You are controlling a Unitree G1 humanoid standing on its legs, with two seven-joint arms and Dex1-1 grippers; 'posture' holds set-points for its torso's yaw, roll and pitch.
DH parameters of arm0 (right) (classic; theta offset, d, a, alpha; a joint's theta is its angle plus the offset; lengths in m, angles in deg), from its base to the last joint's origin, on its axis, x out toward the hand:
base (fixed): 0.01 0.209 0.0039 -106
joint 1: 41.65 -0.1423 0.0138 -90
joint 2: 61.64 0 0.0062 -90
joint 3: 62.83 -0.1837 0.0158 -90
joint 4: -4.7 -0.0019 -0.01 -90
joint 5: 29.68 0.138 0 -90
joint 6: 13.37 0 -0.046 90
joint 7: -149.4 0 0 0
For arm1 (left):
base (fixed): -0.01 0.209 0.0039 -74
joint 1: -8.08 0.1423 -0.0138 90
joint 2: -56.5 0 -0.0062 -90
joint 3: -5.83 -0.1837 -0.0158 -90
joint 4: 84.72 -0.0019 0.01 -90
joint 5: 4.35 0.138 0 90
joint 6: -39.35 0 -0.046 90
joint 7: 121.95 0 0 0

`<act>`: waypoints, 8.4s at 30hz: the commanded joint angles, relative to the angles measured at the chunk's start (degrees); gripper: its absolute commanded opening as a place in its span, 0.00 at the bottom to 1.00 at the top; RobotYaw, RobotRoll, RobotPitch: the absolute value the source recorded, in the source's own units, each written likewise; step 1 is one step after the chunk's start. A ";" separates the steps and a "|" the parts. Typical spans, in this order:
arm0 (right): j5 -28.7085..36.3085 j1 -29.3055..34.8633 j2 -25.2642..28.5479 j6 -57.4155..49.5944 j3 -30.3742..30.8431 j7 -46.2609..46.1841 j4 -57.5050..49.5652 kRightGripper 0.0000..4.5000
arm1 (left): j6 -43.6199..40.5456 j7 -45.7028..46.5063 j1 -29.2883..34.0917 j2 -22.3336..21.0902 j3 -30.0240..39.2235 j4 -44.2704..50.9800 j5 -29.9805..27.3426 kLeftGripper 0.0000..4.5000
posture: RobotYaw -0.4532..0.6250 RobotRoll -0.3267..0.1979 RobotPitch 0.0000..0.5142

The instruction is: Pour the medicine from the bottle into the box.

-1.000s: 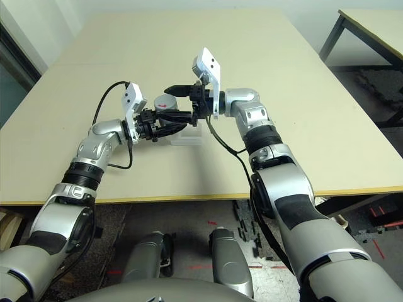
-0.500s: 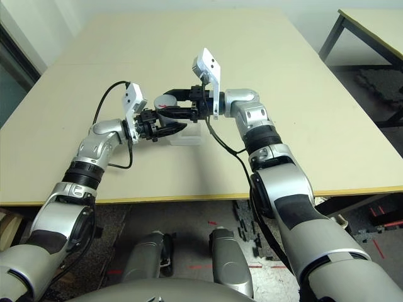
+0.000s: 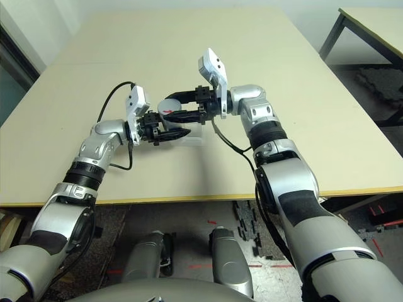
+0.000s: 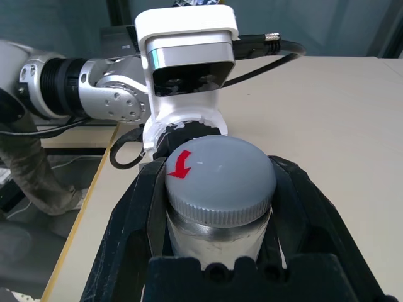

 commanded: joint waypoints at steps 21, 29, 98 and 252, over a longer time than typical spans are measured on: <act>1.52 -3.86 -6.09 3.69 1.45 7.17 7.15 1.00 | -4.21 3.13 2.86 -0.15 0.80 2.21 -0.60 0.59 | 0.27 0.62 0.22; -1.87 -4.38 -4.39 3.87 -3.23 5.62 10.33 1.00 | -3.61 3.26 2.23 0.02 0.72 1.28 -0.50 0.59 | 0.27 0.62 0.21; -11.32 -6.66 -0.83 5.67 -11.42 -6.27 17.22 1.00 | -2.19 3.40 1.80 0.18 -0.46 0.63 -0.69 0.59 | 0.27 0.62 0.17; -8.63 -8.76 4.61 -6.62 -16.86 3.39 17.67 1.00 | -0.01 5.29 -3.90 1.30 4.77 -2.09 -2.41 0.59 | 0.29 0.62 0.17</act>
